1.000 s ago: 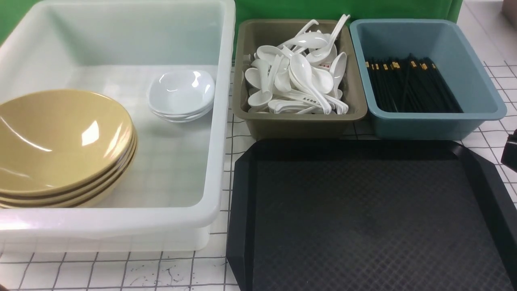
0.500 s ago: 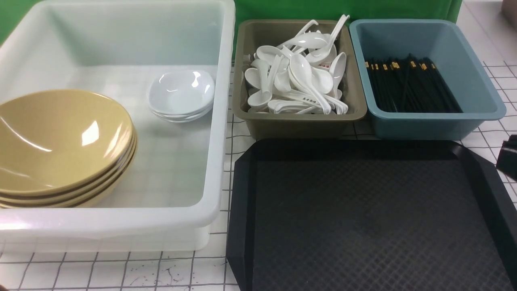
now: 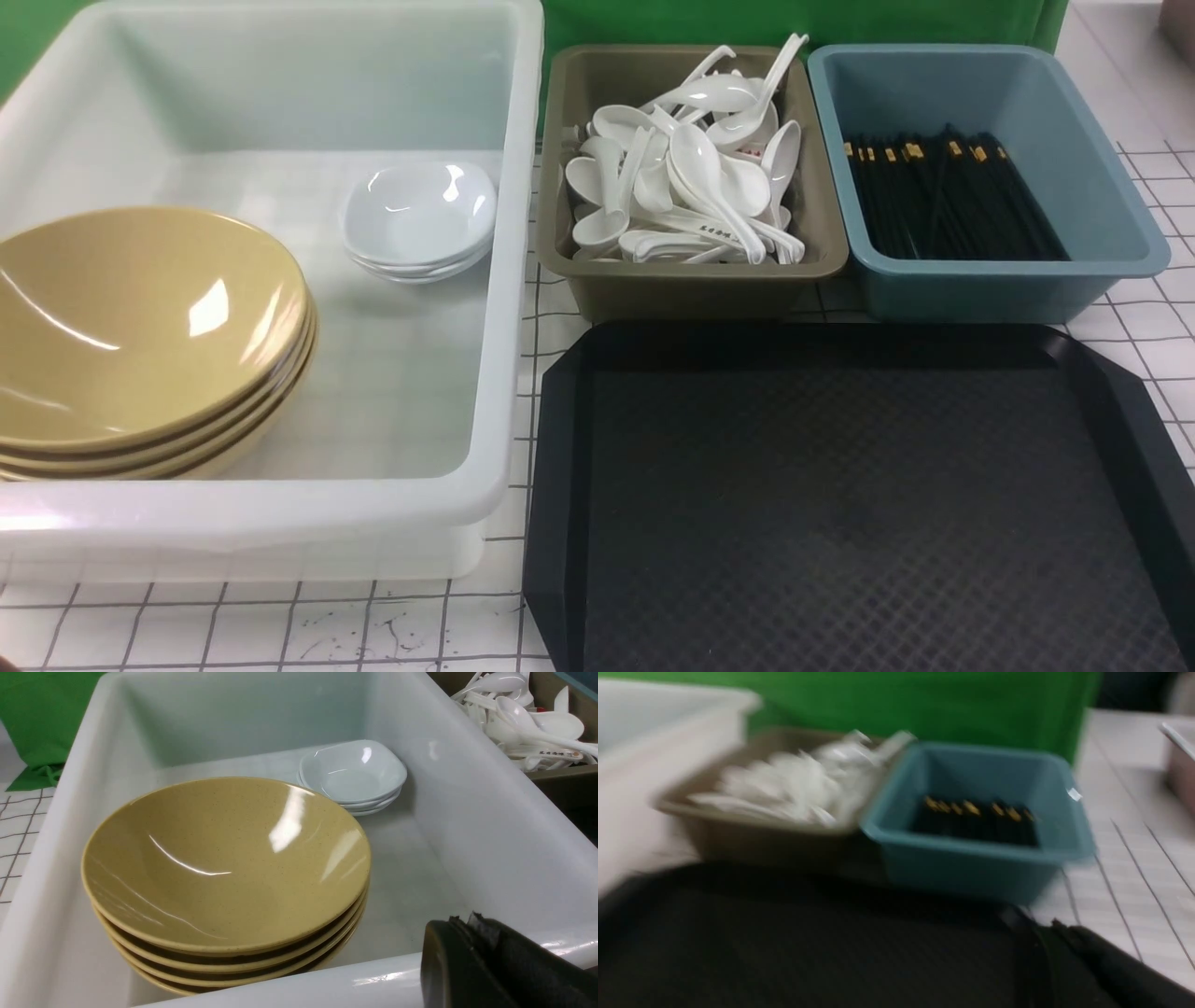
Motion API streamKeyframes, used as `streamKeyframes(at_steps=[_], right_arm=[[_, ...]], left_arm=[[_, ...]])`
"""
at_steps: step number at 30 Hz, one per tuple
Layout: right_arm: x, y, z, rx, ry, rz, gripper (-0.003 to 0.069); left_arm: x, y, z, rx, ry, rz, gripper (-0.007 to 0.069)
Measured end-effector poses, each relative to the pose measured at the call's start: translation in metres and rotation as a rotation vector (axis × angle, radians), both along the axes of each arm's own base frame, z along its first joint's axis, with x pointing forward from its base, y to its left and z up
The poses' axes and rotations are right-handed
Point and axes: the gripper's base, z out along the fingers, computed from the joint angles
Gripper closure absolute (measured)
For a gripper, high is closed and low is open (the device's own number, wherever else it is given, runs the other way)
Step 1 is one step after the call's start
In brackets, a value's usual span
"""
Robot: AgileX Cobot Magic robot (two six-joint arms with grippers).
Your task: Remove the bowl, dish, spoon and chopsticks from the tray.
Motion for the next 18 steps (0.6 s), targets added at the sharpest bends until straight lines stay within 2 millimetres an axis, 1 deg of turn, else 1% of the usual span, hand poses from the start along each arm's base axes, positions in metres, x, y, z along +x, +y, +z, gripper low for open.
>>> streamKeyframes(at_steps=[1, 2, 3, 4, 7, 9, 18], right_arm=[[0.000, 0.000, -0.002, 0.000, 0.003, -0.007, 0.0624], [-0.002, -0.003, -0.019, -0.001, 0.020, -0.052, 0.0624], [-0.002, -0.004, -0.023, 0.000, 0.023, -0.061, 0.0624], [-0.004, -0.005, -0.036, 0.003, 0.027, -0.088, 0.0624], [-0.004, -0.006, -0.054, 0.011, 0.063, -0.102, 0.0624], [-0.004, -0.006, -0.057, 0.022, 0.069, -0.107, 0.0624], [-0.005, -0.006, -0.058, 0.032, 0.084, -0.114, 0.0624]], left_arm=[[0.000, 0.000, 0.000, 0.000, 0.000, 0.000, 0.0631], [0.000, 0.000, 0.000, 0.000, 0.000, 0.000, 0.0631], [0.000, 0.000, 0.000, 0.000, 0.000, 0.000, 0.0631], [0.000, 0.000, 0.000, 0.000, 0.000, 0.000, 0.0631], [0.000, 0.000, 0.000, 0.000, -0.001, 0.000, 0.0631], [0.000, 0.000, 0.000, 0.000, -0.001, 0.000, 0.0631], [0.000, 0.000, 0.000, 0.001, -0.003, 0.000, 0.0631]])
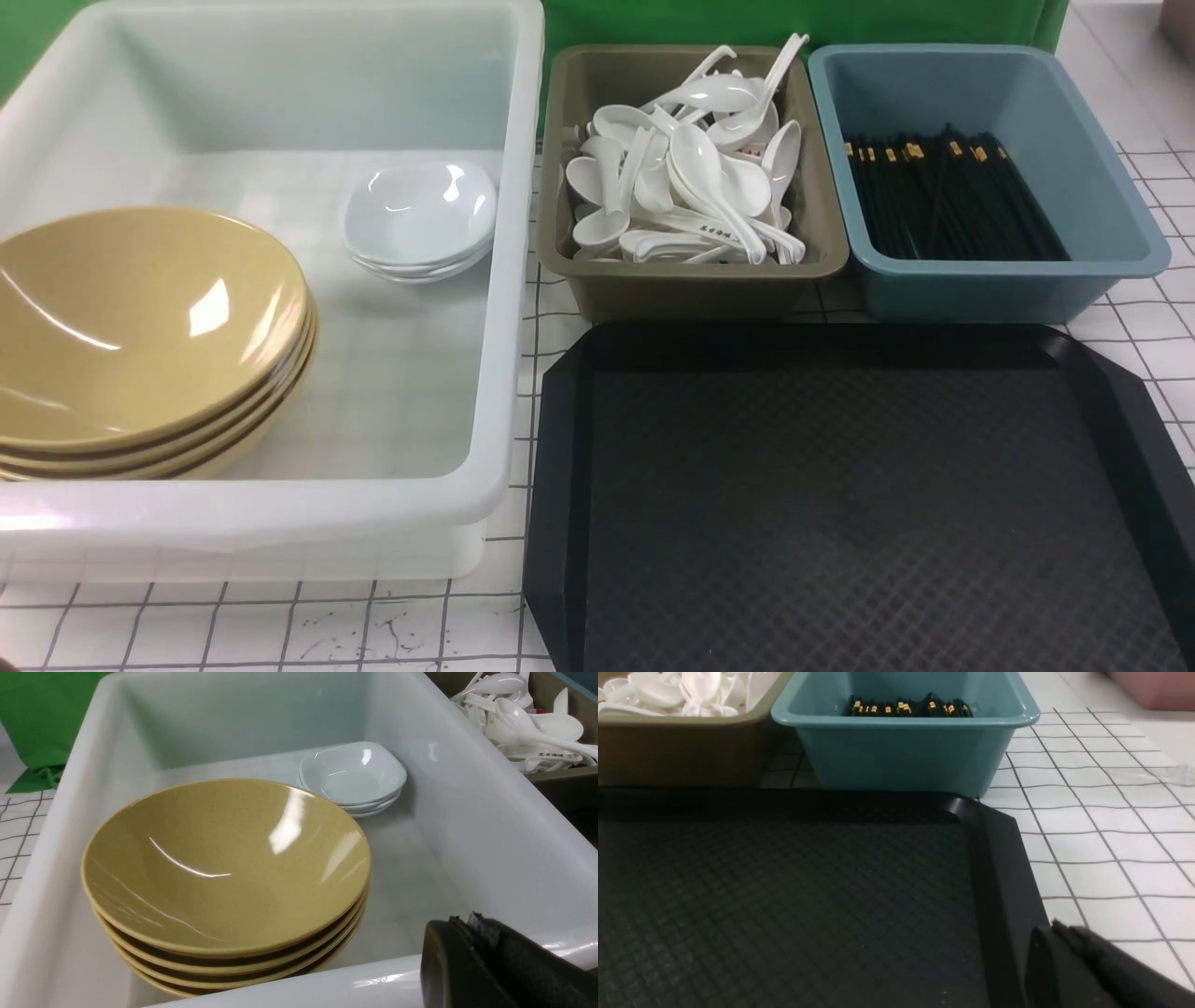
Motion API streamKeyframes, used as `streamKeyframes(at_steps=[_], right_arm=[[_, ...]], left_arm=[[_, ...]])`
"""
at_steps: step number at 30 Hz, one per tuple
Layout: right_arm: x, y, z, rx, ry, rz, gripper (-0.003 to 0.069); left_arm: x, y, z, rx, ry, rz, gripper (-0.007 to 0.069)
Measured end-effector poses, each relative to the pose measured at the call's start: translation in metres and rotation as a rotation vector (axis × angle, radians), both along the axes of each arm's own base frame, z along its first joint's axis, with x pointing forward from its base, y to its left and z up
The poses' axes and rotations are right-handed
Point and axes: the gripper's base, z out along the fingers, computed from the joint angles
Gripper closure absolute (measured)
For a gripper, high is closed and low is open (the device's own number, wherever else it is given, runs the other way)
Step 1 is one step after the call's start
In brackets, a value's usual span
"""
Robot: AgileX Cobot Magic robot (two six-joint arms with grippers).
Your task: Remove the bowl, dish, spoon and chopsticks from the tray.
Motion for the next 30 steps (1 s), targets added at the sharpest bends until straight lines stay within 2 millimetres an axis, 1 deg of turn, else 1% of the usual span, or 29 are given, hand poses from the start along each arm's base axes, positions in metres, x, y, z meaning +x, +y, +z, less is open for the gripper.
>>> streamKeyframes(at_steps=[22, 25, 26, 27, 30], right_arm=[[0.000, 0.000, 0.000, 0.000, 0.000, 0.000, 0.0617], [0.000, 0.000, 0.000, 0.000, 0.000, 0.000, 0.0616], [0.000, 0.000, 0.000, 0.000, 0.000, 0.000, 0.0616], [0.000, 0.000, 0.000, 0.000, 0.000, 0.000, 0.0616], [0.000, 0.000, 0.000, 0.000, 0.000, 0.000, 0.0615]], left_arm=[[0.001, 0.000, -0.002, -0.001, 0.004, 0.001, 0.0631], [0.004, 0.000, -0.014, 0.001, -0.005, 0.004, 0.0631], [0.005, 0.000, -0.017, 0.005, -0.028, 0.008, 0.0631], [0.007, 0.001, -0.023, 0.008, -0.061, 0.017, 0.0631], [0.012, 0.005, -0.058, 0.022, -0.186, 0.080, 0.0631]])
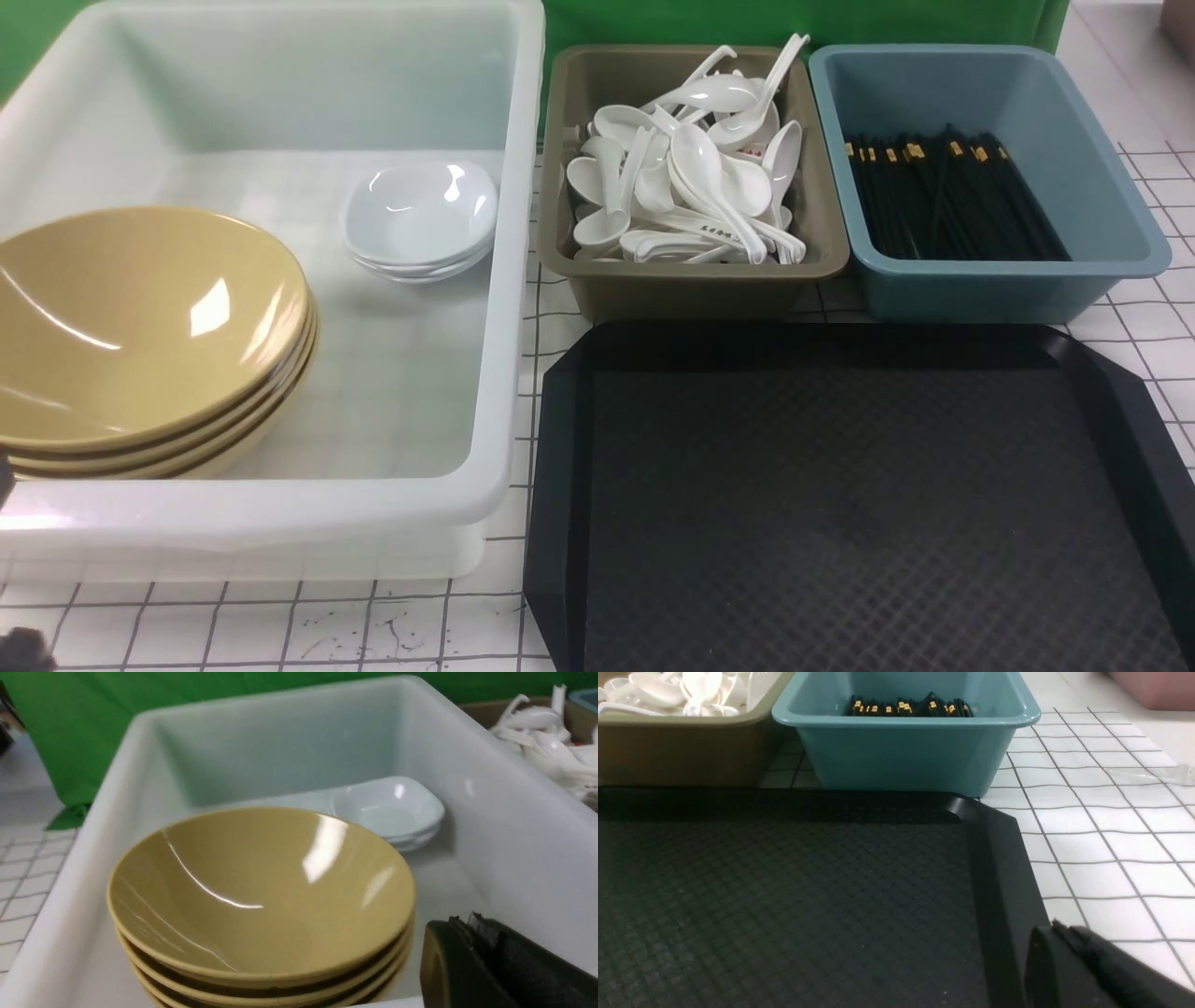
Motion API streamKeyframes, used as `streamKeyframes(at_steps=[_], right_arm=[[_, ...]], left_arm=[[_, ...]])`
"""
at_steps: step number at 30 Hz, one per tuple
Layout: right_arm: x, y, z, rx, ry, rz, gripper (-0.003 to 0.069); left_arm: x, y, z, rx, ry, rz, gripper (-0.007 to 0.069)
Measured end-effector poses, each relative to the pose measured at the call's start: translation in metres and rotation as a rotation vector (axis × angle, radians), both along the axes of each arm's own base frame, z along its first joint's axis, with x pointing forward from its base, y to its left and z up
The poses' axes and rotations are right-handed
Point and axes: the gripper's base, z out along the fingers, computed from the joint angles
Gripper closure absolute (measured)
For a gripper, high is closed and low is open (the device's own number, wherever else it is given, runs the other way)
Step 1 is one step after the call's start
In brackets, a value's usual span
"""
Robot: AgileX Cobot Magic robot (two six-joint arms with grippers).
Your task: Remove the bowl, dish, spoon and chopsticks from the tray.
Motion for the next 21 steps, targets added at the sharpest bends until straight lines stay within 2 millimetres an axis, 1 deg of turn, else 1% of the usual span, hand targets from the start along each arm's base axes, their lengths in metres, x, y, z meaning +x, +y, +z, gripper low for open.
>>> streamKeyframes(at_steps=[1, 2, 3, 6, 7, 8, 14, 21], right_arm=[[0.000, 0.000, 0.000, 0.000, 0.000, 0.000, 0.0613], [0.000, 0.000, 0.000, 0.000, 0.000, 0.000, 0.0613], [0.000, 0.000, 0.000, 0.000, 0.000, 0.000, 0.0613], [0.000, 0.000, 0.000, 0.000, 0.000, 0.000, 0.0612], [0.000, 0.000, 0.000, 0.000, 0.000, 0.000, 0.0612], [0.000, 0.000, 0.000, -0.001, 0.000, 0.000, 0.0612], [0.000, 0.000, 0.000, -0.001, 0.000, 0.000, 0.0610], [0.000, 0.000, 0.000, -0.001, 0.001, 0.000, 0.0610]], left_arm=[[0.001, 0.001, -0.006, -0.002, -0.036, 0.015, 0.0631], [0.001, 0.002, -0.018, -0.013, -0.064, 0.038, 0.0631], [0.000, 0.003, -0.025, -0.018, -0.080, 0.056, 0.0631], [-0.001, 0.006, -0.065, -0.072, -0.073, 0.110, 0.0631], [-0.001, 0.006, -0.067, -0.072, -0.071, 0.112, 0.0631], [-0.002, 0.006, -0.074, -0.086, -0.059, 0.119, 0.0631], [-0.005, 0.005, -0.088, -0.100, 0.080, 0.118, 0.0631], [-0.005, 0.005, -0.088, -0.098, 0.081, 0.117, 0.0631]])
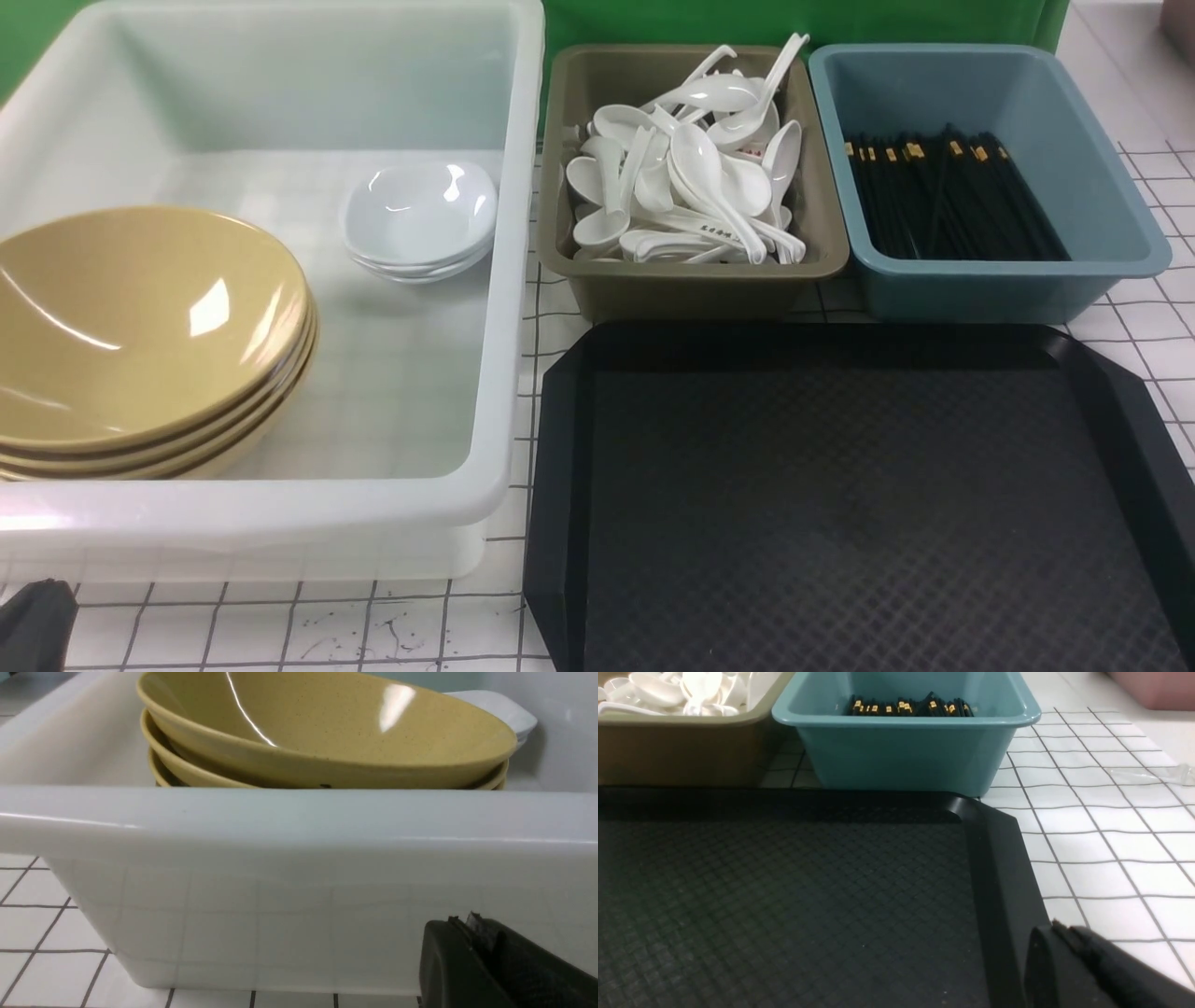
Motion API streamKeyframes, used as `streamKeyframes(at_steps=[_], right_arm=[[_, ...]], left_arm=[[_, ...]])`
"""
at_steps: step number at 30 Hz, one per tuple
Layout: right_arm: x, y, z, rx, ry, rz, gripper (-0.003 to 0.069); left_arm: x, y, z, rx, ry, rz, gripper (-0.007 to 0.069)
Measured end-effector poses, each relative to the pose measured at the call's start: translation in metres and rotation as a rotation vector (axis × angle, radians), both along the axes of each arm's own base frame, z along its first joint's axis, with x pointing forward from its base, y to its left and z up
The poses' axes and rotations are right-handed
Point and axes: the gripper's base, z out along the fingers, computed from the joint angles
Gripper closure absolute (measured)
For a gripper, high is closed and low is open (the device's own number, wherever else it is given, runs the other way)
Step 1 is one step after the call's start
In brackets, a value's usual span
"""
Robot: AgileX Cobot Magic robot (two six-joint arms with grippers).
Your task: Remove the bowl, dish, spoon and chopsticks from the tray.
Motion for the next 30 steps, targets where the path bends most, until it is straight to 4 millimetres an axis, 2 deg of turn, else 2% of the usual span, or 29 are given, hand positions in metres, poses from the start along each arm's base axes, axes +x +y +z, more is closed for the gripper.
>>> streamKeyframes(at_steps=[30], right_arm=[[0.0000, 0.0000, 0.0000, 0.000, 0.000, 0.000, 0.0597]], left_arm=[[-0.0001, -0.0001, -0.0003, 0.008, 0.004, -0.003, 0.0631]])
